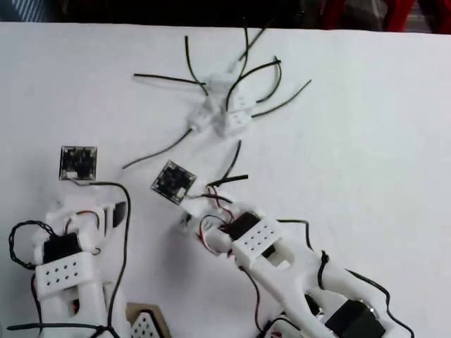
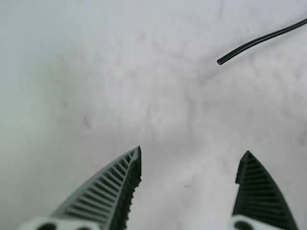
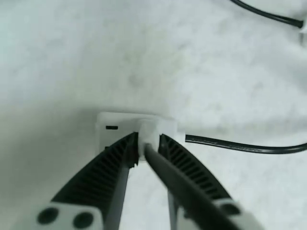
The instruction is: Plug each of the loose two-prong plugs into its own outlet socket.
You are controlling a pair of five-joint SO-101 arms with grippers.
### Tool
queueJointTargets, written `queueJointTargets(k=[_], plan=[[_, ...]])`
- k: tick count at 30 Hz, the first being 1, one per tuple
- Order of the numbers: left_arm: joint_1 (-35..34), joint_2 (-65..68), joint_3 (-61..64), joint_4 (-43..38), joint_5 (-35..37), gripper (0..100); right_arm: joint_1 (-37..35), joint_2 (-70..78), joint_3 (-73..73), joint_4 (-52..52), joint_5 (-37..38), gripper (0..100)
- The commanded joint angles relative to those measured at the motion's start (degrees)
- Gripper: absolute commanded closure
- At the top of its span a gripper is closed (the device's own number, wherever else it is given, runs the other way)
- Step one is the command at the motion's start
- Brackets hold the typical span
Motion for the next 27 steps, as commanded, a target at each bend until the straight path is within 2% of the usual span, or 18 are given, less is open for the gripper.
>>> queueJointTargets(k=[1, 15, 22, 27], plan=[[-0.2, -1.1, -0.2, -1.0, 0.5, 69, 0.6, 1.1, 0.6, 0.0, 0.4, 98.1], [-0.2, -1.1, -0.1, -1.3, 0.4, 69, 0.5, 1.3, 0.7, 0.2, 0.4, 98.1], [-0.1, -1.1, -0.1, -1.5, 0.4, 69, 0.7, 7.0, -1.6, 1.8, 0.4, 98.1], [2.1, -1.4, 3.3, -6.7, 0.4, 69, 0.7, 5.6, -3.6, 5.4, 0.2, 98.1]])
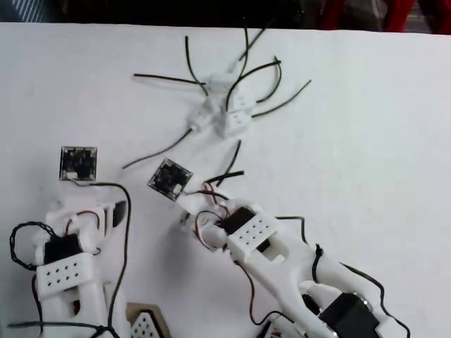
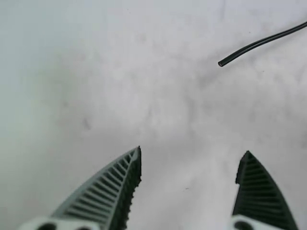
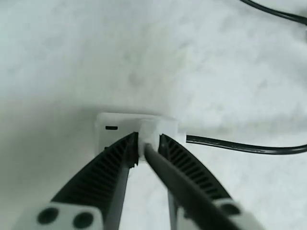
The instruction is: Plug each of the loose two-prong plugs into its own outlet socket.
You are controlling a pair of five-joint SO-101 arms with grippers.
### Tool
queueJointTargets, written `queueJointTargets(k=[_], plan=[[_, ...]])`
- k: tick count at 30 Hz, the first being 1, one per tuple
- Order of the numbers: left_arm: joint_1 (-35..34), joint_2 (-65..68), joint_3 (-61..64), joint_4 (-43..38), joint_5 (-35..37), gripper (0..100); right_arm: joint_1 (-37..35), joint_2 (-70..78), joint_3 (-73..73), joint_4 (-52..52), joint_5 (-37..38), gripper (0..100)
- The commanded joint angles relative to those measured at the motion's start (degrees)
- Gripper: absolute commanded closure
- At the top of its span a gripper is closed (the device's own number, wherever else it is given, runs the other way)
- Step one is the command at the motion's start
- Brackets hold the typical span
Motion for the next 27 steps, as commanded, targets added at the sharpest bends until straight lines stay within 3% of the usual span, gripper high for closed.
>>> queueJointTargets(k=[1, 9, 16, 23, 27], plan=[[2.1, -1.3, 2.1, -5.4, 0.4, 69, 0.7, -0.7, -0.8, 3.0, 0.2, 98.1], [2.2, -1.3, 2.3, -5.7, 0.4, 69, 10.7, -8.8, -2.4, 0.0, -0.4, 98.1], [2.2, -1.3, 2.3, -5.8, 0.4, 69, 19.8, -8.8, -7.6, -8.4, -10.6, 97.8], [2.2, -1.3, 2.4, -5.8, 0.4, 69, 21.6, -6.6, -11.8, -17.6, -13.0, 97.8], [2.2, -1.3, 2.4, -5.8, 0.4, 69, 21.1, 0.7, -17.2, -14.9, -13.1, 94.8]])
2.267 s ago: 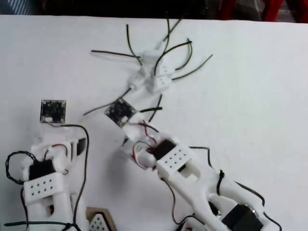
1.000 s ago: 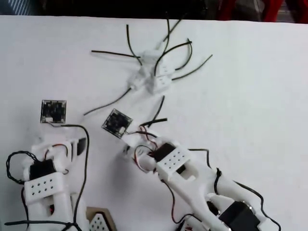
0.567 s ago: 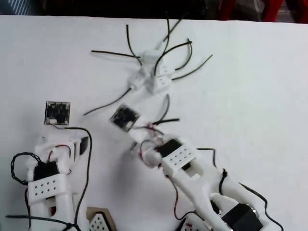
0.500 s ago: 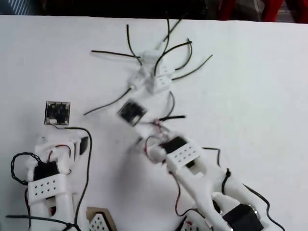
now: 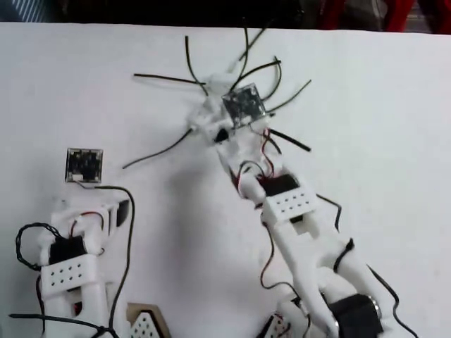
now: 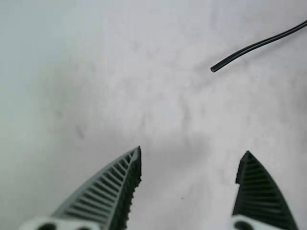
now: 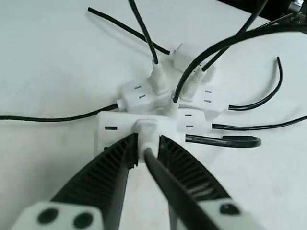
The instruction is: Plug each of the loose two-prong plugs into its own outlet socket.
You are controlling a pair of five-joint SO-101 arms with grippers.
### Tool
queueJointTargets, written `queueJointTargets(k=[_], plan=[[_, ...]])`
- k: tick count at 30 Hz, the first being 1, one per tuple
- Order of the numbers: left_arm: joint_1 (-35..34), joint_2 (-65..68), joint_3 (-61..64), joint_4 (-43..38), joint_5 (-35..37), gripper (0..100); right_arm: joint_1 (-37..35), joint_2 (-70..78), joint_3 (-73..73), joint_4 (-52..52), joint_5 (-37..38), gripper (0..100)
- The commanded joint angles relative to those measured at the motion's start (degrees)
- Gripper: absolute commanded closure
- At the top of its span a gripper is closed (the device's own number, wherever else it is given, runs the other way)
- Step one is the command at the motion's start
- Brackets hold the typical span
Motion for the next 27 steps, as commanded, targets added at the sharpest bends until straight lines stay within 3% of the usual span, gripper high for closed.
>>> queueJointTargets(k=[1, 4, 7, 16, 20, 24, 27], plan=[[0.7, -1.3, -0.3, -1.1, 0.4, 69, 0.2, 5.3, -7.6, 2.7, -0.3, 91.0], [0.7, -1.3, -0.3, -1.1, 0.4, 69, 0.2, 10.2, -13.9, 10.7, -0.5, 77.6], [0.7, -1.3, -0.3, -1.1, 0.4, 69, 0.1, 9.5, -19.8, 21.4, -0.6, 73.7], [0.7, -1.3, -0.3, -1.2, 0.4, 69, 0.2, -8.2, -22.2, 44.8, -0.6, 87.1], [0.7, -1.3, -0.2, -1.2, 0.4, 69, 0.7, -16.8, -13.9, 46.2, -0.2, 98.5], [0.8, -1.4, 0.3, -1.6, 0.4, 69, 0.7, -26.8, -1.8, 46.2, -0.4, 97.5], [0.5, -1.4, 0.4, -4.5, 0.4, 76, 0.7, -35.7, 5.9, 46.1, -0.5, 98.1]])
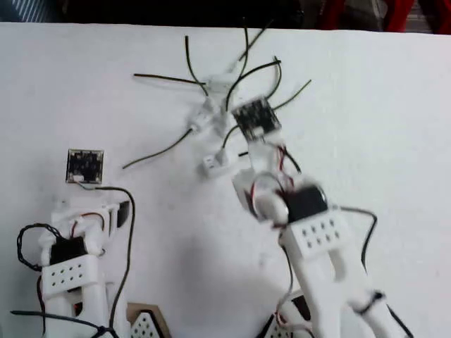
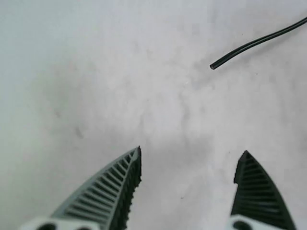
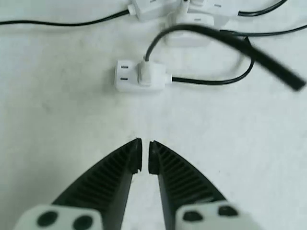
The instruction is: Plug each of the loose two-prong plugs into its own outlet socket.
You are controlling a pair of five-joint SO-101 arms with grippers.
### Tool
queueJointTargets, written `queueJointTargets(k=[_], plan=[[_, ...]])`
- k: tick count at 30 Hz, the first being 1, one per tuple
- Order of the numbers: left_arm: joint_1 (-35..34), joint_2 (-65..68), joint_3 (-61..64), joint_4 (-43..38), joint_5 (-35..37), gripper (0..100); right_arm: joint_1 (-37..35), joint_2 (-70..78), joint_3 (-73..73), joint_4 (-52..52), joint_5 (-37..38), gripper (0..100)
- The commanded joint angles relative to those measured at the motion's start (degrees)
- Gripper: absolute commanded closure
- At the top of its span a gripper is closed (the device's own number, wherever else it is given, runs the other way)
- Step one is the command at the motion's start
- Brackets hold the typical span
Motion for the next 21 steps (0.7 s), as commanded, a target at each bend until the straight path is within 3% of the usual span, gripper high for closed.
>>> queueJointTargets(k=[1, 5, 12, 21], plan=[[0.6, -1.4, -0.6, -3.8, 0.4, 81, 0.7, -12.0, 7.2, 0.0, -0.4, 98.1], [2.2, -1.5, -2.6, -3.3, 0.4, 99, 1.6, -24.4, 15.4, 0.0, -0.5, 98.1], [2.7, -1.5, -9.5, 4.0, 2.3, 98, 10.7, -39.3, 23.2, 0.0, -0.1, 98.1], [2.7, -2.0, -18.1, 10.2, 7.5, 98, 12.0, -45.0, 32.3, -2.5, -0.4, 98.1]])
